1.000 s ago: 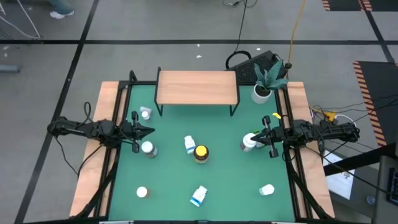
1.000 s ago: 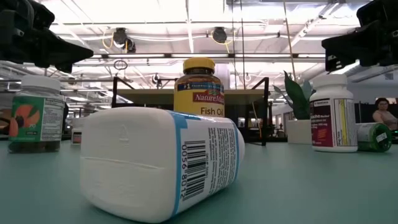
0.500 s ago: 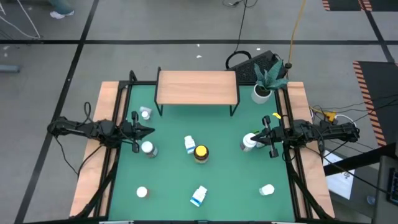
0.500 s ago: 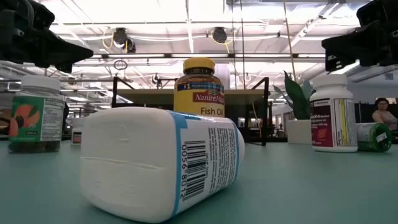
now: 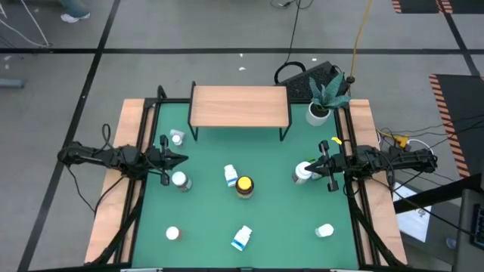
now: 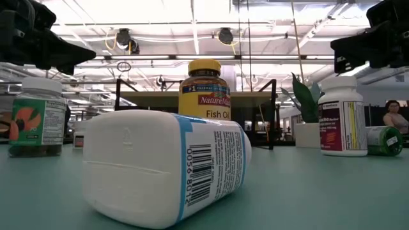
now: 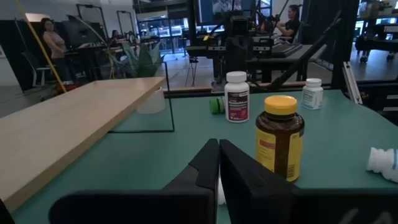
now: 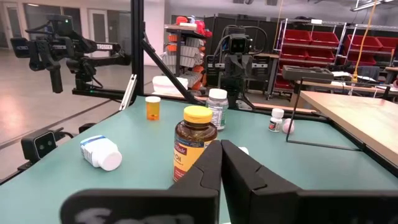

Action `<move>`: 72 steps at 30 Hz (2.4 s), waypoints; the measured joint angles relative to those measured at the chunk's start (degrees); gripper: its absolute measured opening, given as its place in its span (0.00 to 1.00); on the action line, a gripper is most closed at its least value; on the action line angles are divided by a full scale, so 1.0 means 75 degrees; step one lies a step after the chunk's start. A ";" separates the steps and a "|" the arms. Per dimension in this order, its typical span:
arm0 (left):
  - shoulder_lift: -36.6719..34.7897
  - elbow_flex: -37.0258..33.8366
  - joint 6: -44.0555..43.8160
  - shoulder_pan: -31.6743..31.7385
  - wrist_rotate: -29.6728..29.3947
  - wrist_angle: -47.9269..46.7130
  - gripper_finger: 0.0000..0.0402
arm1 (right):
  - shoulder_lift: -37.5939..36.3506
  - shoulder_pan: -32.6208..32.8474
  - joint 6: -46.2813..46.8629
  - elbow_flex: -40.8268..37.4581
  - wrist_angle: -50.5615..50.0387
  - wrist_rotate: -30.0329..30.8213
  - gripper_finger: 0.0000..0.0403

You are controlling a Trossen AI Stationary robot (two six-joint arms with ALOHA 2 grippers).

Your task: Pick and place medicine bottles onto shelf by color

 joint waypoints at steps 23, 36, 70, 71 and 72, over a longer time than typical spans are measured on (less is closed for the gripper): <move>-0.0001 -0.0014 -0.0236 0.0003 -0.0003 0.0288 0.04 | 0.0005 0.0000 0.2791 0.0000 0.2452 0.1137 0.00; 0.0000 -0.0011 -0.0402 0.0003 -0.0561 0.0635 0.04 | 0.0351 -0.0007 -0.0658 0.0003 0.3221 0.4193 0.00; 0.5638 0.2947 -0.4841 0.3045 -0.1576 -0.4520 0.58 | 0.5328 -0.0006 -0.0208 0.0560 0.6339 0.4007 0.62; 0.5705 0.2947 -0.4862 0.3178 -0.1509 -0.4502 0.58 | 0.5360 -0.0006 -0.0218 0.0560 0.6306 0.4007 0.62; 0.5752 0.2947 -0.4889 0.3307 -0.1451 -0.4500 0.58 | 0.5386 -0.0006 -0.0253 0.0564 0.6288 0.4007 0.63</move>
